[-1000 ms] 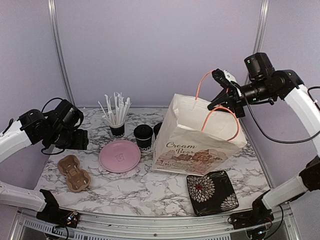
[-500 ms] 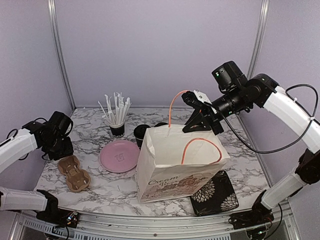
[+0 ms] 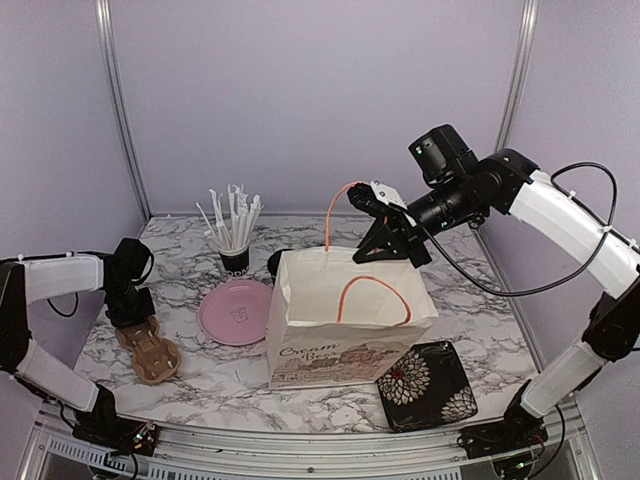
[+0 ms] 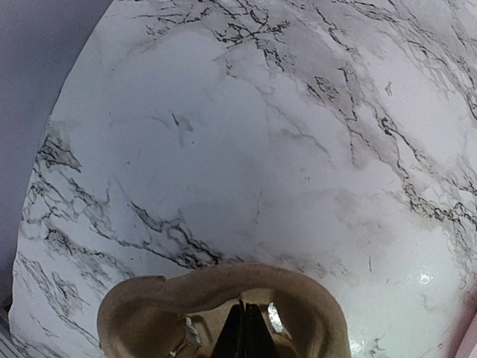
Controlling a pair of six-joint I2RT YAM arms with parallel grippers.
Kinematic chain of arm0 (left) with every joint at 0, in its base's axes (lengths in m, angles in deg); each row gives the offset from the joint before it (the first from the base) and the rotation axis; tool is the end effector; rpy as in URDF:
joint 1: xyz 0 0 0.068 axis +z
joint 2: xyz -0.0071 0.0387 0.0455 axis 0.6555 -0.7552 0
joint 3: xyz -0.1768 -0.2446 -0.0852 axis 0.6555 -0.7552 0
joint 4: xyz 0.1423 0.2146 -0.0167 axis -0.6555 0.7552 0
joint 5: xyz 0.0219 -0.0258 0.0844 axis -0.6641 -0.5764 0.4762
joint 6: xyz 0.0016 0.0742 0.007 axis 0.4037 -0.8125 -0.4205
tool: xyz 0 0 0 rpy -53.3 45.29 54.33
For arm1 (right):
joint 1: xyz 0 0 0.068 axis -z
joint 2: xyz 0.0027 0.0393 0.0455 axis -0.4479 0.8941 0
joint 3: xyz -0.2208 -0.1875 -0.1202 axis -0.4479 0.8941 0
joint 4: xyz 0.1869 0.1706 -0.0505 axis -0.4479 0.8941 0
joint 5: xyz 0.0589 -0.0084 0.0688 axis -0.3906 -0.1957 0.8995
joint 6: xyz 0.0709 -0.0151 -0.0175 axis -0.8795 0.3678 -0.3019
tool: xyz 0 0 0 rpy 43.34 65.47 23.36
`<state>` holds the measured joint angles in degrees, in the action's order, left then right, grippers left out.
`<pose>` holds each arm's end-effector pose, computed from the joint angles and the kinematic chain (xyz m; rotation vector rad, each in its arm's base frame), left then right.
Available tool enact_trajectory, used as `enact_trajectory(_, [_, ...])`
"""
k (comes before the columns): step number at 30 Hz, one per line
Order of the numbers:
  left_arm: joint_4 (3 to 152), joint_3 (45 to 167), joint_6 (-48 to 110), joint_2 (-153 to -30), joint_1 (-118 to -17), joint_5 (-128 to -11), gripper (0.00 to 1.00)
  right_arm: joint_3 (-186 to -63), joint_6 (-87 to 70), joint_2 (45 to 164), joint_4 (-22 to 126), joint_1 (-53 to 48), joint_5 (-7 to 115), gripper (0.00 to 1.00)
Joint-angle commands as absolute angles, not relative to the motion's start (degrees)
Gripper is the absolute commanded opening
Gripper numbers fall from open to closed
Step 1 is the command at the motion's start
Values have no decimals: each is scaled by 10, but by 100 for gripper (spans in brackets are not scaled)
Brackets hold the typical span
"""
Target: Pack the takeout coffee
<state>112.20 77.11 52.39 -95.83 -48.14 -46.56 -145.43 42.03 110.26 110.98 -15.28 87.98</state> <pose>0.2423 -0.0143 0.1932 -0.6570 2.6321 0.1653 0.2034 0.2385 0.4257 -1.8009 1.4663 0.8606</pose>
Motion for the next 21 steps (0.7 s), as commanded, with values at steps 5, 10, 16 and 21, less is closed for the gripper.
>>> enact_trajectory(5, [1008, 814, 478, -1030, -479, -534, 4, -1480, 409, 1128, 1104, -160, 891, 0])
enact_trajectory(10, [981, 865, 447, -1074, -487, -611, 10, -1482, 410, 1147, 1106, -160, 883, 0])
enact_trajectory(16, [1029, 893, 410, -1058, -500, -610, 28, -1492, 404, 1163, 1113, -159, 884, 0])
enact_trajectory(21, [1095, 871, 386, -947, -500, -560, 42, -1500, 403, 1172, 1117, -160, 884, 0])
